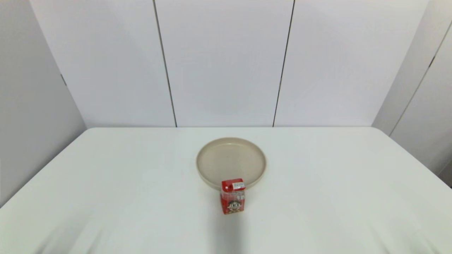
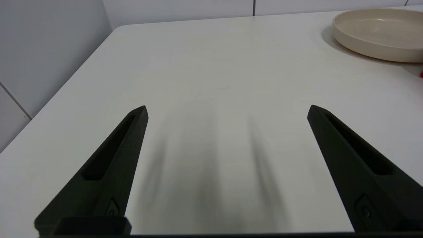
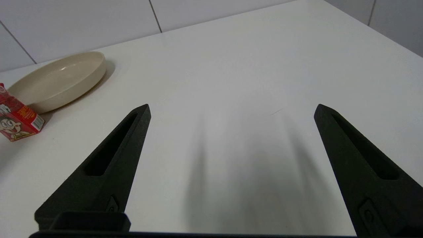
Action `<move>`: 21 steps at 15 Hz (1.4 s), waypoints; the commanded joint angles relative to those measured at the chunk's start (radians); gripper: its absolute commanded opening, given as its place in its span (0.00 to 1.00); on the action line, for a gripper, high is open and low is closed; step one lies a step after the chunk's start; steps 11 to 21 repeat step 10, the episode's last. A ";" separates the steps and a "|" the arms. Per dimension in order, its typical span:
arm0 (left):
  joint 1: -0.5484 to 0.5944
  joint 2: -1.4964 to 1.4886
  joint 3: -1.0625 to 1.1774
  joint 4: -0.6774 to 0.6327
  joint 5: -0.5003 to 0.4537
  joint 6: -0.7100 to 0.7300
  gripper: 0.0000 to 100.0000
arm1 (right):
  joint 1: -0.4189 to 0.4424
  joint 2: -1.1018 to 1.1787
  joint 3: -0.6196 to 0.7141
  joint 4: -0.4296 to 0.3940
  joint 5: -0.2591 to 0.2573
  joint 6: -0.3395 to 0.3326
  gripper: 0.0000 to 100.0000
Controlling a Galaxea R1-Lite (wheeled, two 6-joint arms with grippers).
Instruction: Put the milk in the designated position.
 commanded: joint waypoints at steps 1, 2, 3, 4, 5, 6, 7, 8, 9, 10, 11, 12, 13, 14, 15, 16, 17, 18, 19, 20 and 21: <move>0.000 0.001 0.000 0.000 0.000 0.000 1.00 | 0.000 0.001 0.000 0.000 -0.001 0.000 1.00; 0.000 0.003 0.000 0.000 -0.001 0.000 1.00 | 0.000 0.001 0.000 0.000 0.001 -0.002 1.00; 0.000 0.001 0.000 0.000 0.000 0.000 1.00 | 0.000 0.001 0.000 -0.001 0.002 -0.005 1.00; 0.000 0.001 0.000 0.000 -0.001 0.000 1.00 | 0.000 0.001 0.000 -0.001 0.002 -0.006 1.00; 0.000 0.001 0.000 0.000 0.000 0.000 1.00 | 0.000 0.001 0.000 0.000 0.004 -0.009 1.00; 0.000 0.003 0.000 0.000 0.000 0.000 1.00 | 0.000 0.001 0.000 0.000 0.002 -0.009 1.00; 0.000 0.001 0.000 0.000 0.000 0.000 1.00 | 0.000 0.001 0.000 0.000 0.002 -0.009 1.00; 0.000 0.003 0.000 0.000 -0.001 0.000 1.00 | 0.000 0.001 0.000 0.000 0.002 -0.009 1.00; 0.000 0.001 0.000 0.000 0.000 0.000 1.00 | 0.000 0.001 0.000 0.000 0.002 -0.008 1.00; 0.000 0.003 0.000 0.000 0.000 0.000 1.00 | 0.000 0.001 0.000 0.000 0.001 -0.006 1.00; 0.000 0.003 0.000 0.000 0.000 0.000 1.00 | 0.000 0.001 0.000 0.000 0.001 -0.006 1.00; 0.000 0.003 0.000 0.000 0.000 0.000 1.00 | 0.000 0.001 0.000 0.000 0.001 -0.006 1.00; 0.000 0.003 0.000 0.000 0.000 0.000 1.00 | 0.000 0.001 0.000 0.000 0.001 -0.006 1.00; 0.000 0.003 0.000 0.000 0.000 0.000 1.00 | 0.000 0.001 0.000 0.000 0.001 -0.006 1.00; 0.000 0.003 0.000 0.000 0.000 0.000 1.00 | 0.000 0.001 0.000 0.000 0.001 -0.006 1.00; 0.000 0.003 0.000 0.000 0.000 0.000 1.00 | 0.000 0.001 0.000 0.000 0.001 -0.006 1.00; 0.000 0.003 0.000 0.000 0.000 0.000 1.00 | 0.000 0.001 0.000 0.000 0.001 -0.006 1.00; 0.000 0.003 0.000 0.000 0.000 0.000 1.00 | 0.000 0.001 0.000 0.000 0.001 -0.006 1.00; 0.000 0.003 0.000 0.000 0.000 0.000 1.00 | 0.000 0.001 0.000 0.000 0.001 -0.006 1.00; 0.000 0.003 0.000 0.000 0.000 0.000 1.00 | 0.000 0.001 0.000 0.000 0.001 -0.006 1.00; 0.000 0.003 0.000 0.000 0.000 0.000 1.00 | 0.000 0.001 0.000 0.000 0.001 -0.006 1.00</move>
